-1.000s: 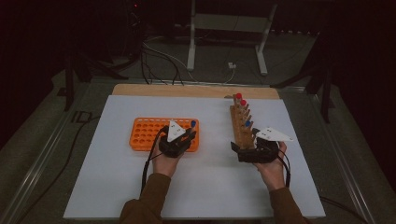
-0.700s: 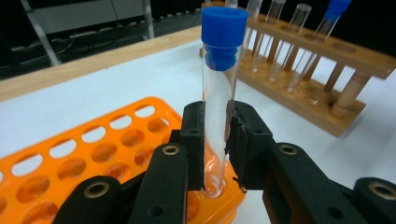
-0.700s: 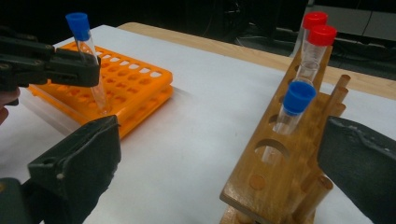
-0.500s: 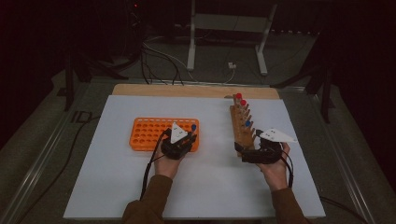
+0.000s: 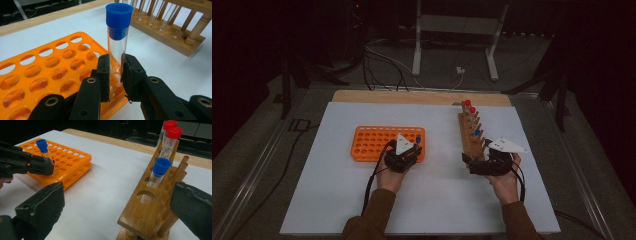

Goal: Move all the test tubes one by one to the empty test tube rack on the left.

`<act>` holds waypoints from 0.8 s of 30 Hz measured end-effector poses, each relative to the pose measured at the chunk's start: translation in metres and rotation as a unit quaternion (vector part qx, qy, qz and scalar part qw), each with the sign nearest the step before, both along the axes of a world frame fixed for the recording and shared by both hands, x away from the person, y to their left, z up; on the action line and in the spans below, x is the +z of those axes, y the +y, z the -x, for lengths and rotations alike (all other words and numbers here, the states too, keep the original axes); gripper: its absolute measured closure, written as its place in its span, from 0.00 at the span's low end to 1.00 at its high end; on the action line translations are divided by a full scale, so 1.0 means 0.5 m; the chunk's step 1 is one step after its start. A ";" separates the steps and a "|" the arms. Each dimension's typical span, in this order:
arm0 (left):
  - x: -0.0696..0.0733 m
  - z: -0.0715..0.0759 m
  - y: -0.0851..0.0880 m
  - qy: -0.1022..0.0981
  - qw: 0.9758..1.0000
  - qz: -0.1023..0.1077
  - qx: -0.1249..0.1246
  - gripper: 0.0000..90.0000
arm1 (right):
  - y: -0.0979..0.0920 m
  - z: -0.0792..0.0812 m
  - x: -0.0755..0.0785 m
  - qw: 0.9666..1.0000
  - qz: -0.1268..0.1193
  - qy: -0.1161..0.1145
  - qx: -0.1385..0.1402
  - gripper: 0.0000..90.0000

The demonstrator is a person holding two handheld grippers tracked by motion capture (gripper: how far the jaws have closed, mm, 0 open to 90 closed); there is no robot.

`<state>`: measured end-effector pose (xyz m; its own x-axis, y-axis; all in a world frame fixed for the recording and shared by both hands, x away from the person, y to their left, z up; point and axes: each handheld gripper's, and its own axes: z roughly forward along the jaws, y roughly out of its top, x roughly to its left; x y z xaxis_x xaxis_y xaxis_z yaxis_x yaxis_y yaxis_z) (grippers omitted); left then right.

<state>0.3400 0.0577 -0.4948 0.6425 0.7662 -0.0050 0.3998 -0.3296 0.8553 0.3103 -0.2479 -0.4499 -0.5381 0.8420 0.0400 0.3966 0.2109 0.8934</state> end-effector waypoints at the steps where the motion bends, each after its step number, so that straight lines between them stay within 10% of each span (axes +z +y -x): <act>1: -0.002 0.000 -0.002 0.001 1.000 -0.005 -0.001 0.85 | 0.000 0.000 0.000 1.000 0.000 0.000 0.000 0.00; 6: -0.005 -0.001 -0.005 0.004 1.000 -0.010 -0.003 0.84 | 0.001 -0.002 -0.001 1.000 0.003 0.000 -0.002 0.00; 18: 0.012 0.005 0.021 0.009 0.999 0.047 0.012 0.30 | 0.002 -0.019 -0.002 1.000 0.015 0.004 -0.014 0.00; 24: 0.029 0.014 0.047 0.005 0.997 0.073 0.019 0.18 | -0.001 -0.042 0.006 0.999 0.018 0.003 -0.032 0.04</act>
